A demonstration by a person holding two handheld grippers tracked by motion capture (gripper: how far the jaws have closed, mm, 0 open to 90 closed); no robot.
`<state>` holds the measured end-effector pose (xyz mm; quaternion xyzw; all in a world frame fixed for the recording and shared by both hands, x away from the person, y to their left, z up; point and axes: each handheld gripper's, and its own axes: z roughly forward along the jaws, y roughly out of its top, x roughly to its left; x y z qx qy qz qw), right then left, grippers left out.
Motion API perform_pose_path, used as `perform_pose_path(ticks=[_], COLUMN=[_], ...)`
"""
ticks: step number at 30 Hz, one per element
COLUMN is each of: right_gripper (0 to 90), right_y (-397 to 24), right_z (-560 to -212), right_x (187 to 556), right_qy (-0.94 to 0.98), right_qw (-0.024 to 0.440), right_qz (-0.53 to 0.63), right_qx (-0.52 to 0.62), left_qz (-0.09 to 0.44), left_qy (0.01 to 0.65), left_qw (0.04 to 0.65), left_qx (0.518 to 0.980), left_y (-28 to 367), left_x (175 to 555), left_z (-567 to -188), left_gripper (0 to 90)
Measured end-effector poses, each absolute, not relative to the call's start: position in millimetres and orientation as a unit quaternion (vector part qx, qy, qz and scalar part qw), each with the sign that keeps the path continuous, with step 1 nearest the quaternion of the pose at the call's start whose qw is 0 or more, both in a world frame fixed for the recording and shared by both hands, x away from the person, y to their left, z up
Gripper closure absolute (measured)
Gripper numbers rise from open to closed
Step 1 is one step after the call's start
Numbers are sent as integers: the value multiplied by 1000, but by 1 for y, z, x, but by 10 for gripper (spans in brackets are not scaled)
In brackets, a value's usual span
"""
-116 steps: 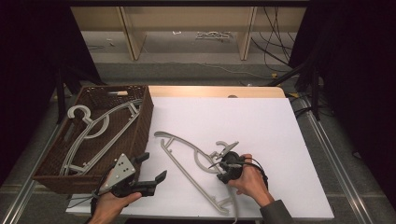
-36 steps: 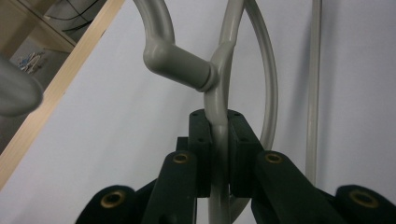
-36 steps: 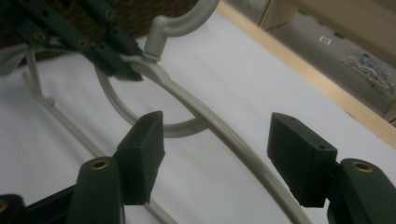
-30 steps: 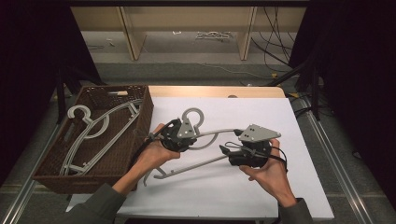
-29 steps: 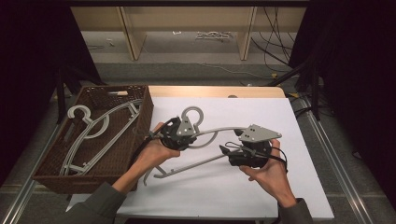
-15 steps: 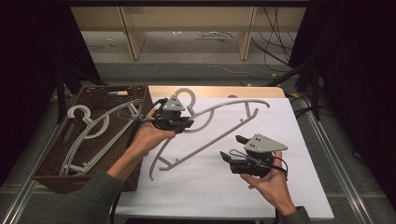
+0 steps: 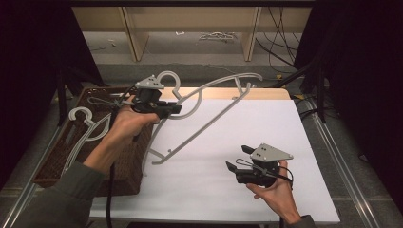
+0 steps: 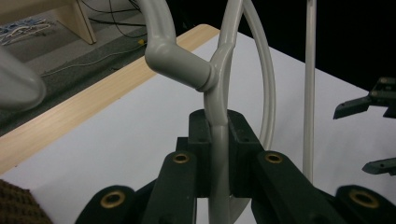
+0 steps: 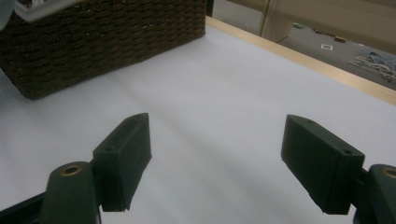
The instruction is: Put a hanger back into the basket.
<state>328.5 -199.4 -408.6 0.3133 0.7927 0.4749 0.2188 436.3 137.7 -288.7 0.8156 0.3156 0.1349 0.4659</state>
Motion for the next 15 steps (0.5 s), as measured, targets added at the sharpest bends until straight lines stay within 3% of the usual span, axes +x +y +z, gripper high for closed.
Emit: perform_pose_path(ticks=[15], right_gripper=[250], right_y=[-199], right_z=[-412], right_x=[328], right_qy=[794], right_qw=[217], right_qz=[472], right_qx=[316], left_qz=[176], left_qy=[364], left_qw=[459], left_qx=[791], left_y=[215], left_x=[445], left_z=[-261], left_gripper=[822])
